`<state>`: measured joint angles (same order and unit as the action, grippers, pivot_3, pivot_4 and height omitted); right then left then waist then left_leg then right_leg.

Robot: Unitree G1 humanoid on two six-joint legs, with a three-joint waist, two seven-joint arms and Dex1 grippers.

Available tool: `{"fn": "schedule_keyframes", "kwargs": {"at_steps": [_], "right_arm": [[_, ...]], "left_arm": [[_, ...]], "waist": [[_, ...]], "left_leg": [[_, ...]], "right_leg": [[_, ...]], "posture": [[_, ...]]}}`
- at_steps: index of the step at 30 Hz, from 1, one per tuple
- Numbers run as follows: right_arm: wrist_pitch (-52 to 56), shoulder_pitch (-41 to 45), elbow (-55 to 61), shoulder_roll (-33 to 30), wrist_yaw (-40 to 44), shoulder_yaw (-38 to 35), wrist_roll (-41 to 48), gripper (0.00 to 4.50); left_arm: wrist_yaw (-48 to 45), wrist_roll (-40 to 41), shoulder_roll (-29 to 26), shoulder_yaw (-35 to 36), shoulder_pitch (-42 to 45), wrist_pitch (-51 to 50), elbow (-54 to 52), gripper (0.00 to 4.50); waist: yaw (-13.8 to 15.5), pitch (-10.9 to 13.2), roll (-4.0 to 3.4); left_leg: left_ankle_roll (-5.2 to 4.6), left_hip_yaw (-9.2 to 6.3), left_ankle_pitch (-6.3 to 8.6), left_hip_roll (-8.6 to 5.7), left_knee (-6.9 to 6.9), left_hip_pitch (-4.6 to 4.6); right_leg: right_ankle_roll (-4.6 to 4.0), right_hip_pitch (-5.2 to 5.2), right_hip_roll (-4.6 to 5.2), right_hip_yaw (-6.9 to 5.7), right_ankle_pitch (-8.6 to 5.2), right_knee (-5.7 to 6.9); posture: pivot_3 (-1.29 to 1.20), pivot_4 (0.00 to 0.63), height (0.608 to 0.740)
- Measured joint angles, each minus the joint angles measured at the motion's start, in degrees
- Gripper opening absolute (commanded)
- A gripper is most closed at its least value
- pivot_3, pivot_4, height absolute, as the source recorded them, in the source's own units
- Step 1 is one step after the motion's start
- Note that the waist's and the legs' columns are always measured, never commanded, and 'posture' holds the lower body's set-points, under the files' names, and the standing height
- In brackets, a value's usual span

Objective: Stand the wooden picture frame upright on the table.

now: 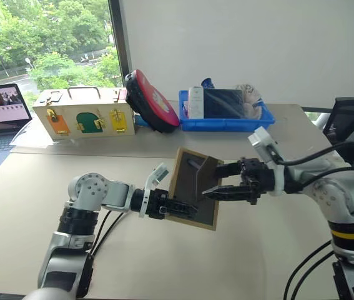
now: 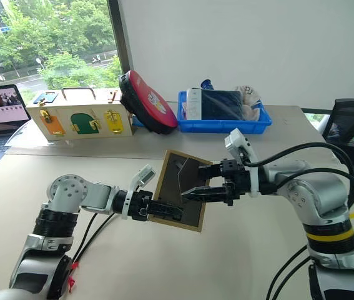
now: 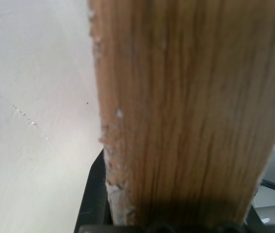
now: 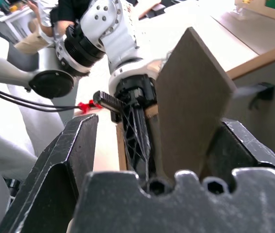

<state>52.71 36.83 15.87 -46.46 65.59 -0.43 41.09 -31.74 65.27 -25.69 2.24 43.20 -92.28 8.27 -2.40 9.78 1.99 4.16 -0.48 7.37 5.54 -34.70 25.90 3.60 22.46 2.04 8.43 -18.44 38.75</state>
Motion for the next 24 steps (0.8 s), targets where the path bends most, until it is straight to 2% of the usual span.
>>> {"fn": "schedule_keyframes", "kwargs": {"at_steps": [2, 5, 6, 7, 10, 13, 15, 17, 21, 24], "right_arm": [[-2.5, -0.2, -1.6, -1.7, -1.0, 0.1, -3.4, 3.77], [-13.2, -0.6, -5.2, -3.7, -3.3, 2.3, -12.6, 3.77], [-23.6, -1.5, -9.1, -4.3, -5.9, 3.7, -20.2, 3.77], [-27.3, -1.9, -11.1, -4.4, -7.1, 4.0, -23.1, 3.77], [-54.0, -3.1, -19.0, -4.5, -15.6, 6.8, -38.9, 3.77], [-79.2, -4.0, -23.1, -4.5, -28.1, 9.0, -54.7, 3.77], [-90.5, -4.5, -25.0, -4.1, -38.7, 9.1, -64.7, 3.77], [-96.0, -4.6, -26.4, -3.0, -46.4, 9.0, -71.0, 3.77], [-100.5, -4.3, -26.7, 0.4, -61.1, 9.0, -83.8, 3.77], [-101.1, -3.5, -26.7, 2.1, -65.7, 9.2, -87.4, 3.77]], "left_arm": [[-0.3, 0.0, -1.0, 1.2, 1.0, 0.0, 1.8, 0.74], [-0.5, 1.3, -0.4, 2.8, 2.5, 0.0, 4.6, 0.74], [-0.5, 2.6, -0.2, 3.6, 3.1, 0.0, 6.2, 0.74], [-0.6, 2.8, -0.3, 4.0, 3.3, 0.0, 6.5, 0.74], [-0.5, 4.8, -0.6, 4.8, 4.0, 0.0, 8.2, 0.74], [-0.2, 6.2, -0.4, 4.8, 4.2, 0.0, 9.0, 0.74], [0.1, 6.9, -0.4, 4.6, 4.7, 0.0, 9.5, 0.74], [0.4, 7.2, -0.4, 4.6, 5.2, 0.0, 10.0, 0.74], [1.0, 8.6, -0.2, 4.2, 5.7, 0.0, 10.4, 0.74], [1.2, 9.1, 0.1, 3.9, 5.8, 0.0, 10.5, 0.74]], "waist": [[-0.1, 0.0, 0.0], [0.0, 0.0, 0.0], [0.1, 0.0, 0.01], [0.1, 0.0, 0.01], [0.1, 0.0, -0.01], [0.1, 0.0, -0.01], [0.3, 0.0, -0.01], [0.3, 0.0, -0.01], [0.3, 0.0, -0.01], [0.3, 0.0, -0.01]], "left_leg": [[0.0, 0.0, 0.0, 0.0, 0.0, 0.0], [0.0, 0.0, 0.0, -0.01, -0.04, 0.01], [0.0, 0.0, 0.0, -0.02, -0.04, 0.06], [0.0, 0.0, 0.0, -0.05, -0.04, 0.09], [0.0, 0.0, 0.0, -0.09, 0.04, 0.23], [0.03, 0.0, -0.02, -0.09, 0.09, 0.24], [0.05, 0.0, -0.04, -0.11, 0.09, 0.24], [0.07, 0.0, -0.05, -0.14, 0.04, 0.24], [0.11, -0.03, -0.09, -0.19, -0.07, 0.2], [0.11, -0.06, -0.12, -0.22, -0.1, 0.2]], "right_leg": [[0.0, 0.01, 0.0, 0.0, 0.0, 0.0], [0.04, 0.01, 0.02, -0.02, -0.02, -0.02], [0.05, 0.03, 0.04, -0.04, -0.03, -0.05], [0.07, 0.06, 0.06, -0.04, -0.03, -0.07], [0.05, 0.2, 0.11, -0.04, -0.02, -0.06], [0.03, 0.24, 0.12, -0.04, -0.01, -0.05], [0.03, 0.26, 0.13, -0.04, -0.01, -0.02], [0.02, 0.25, 0.16, -0.04, -0.01, 0.05], [0.03, 0.22, 0.2, -0.04, -0.01, 0.24], [0.03, 0.2, 0.21, -0.04, 0.0, 0.28]], "posture": [[0.0, 0.15, 0.717], [0.0, 0.15, 0.717], [0.0, 0.15, 0.717], [0.0, 0.15, 0.717], [0.0, 0.15, 0.717], [0.0, 0.15, 0.717], [0.0, 0.15, 0.717], [0.0, 0.15, 0.717], [0.0, 0.15, 0.717], [0.0, 0.15, 0.717]]}}
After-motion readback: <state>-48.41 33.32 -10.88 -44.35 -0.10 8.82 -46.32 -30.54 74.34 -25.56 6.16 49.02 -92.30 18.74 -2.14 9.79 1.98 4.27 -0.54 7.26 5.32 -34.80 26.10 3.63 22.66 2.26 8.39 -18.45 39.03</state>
